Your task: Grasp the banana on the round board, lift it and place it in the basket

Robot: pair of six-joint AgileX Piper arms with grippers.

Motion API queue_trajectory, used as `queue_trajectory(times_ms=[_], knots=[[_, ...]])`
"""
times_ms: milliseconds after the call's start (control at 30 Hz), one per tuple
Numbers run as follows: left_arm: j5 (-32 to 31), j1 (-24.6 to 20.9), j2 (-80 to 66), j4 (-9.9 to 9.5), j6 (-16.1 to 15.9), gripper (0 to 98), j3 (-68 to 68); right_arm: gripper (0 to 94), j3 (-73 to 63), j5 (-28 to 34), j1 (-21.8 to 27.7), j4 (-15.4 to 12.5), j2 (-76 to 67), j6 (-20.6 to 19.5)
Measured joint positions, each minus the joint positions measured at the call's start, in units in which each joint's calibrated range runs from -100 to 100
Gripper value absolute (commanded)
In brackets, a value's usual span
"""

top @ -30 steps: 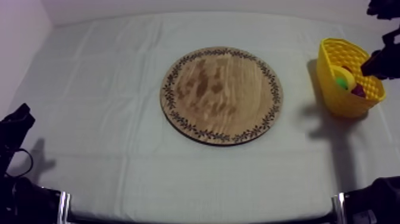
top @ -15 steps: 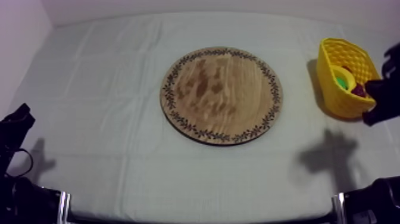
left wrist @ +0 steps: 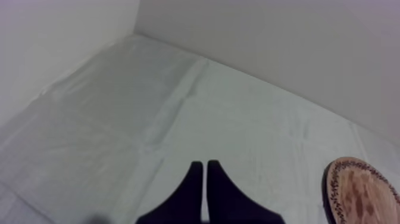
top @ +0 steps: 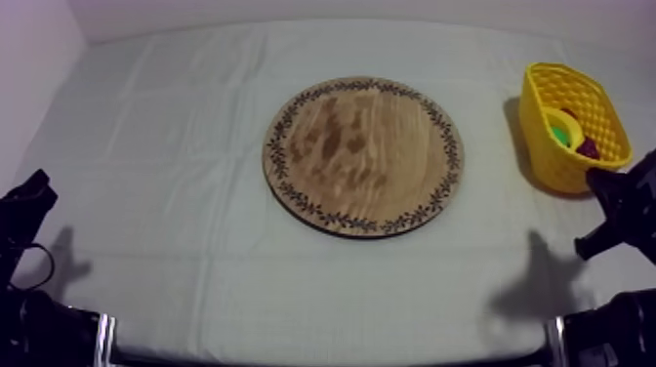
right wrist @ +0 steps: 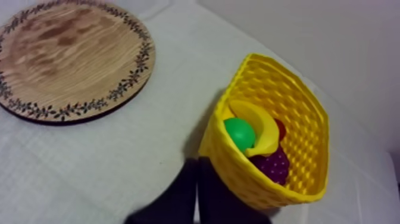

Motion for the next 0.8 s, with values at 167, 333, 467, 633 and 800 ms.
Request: queue_trajectory(times_ms=[167, 333, 467, 633, 800], knots=[[0.0, 0.0, 0.0, 0.0, 0.0, 0.1, 0.0, 0.5, 0.64, 3.29, -0.76, 3.49, -5.79, -5.32], [0.0, 0.0, 0.0, 0.0, 0.0, 0.1, 0.0, 0.5, 2.11, 4.17, -2.29, 8.8, -7.74, -12.23], [0.0, 0.0, 0.0, 0.0, 0.0, 0.1, 0.0, 0.5, 4.02, 0.61, -3.56, 12.34, -7.91, -14.61], [0.0, 0.0, 0.0, 0.0, 0.0, 0.1, 0.0, 0.5, 4.53, -2.04, -4.27, 13.57, -7.91, -13.68], [0.0, 0.0, 0.0, 0.0, 0.0, 0.1, 0.0, 0.5, 4.65, -2.11, -4.39, 13.83, -7.91, -11.87]])
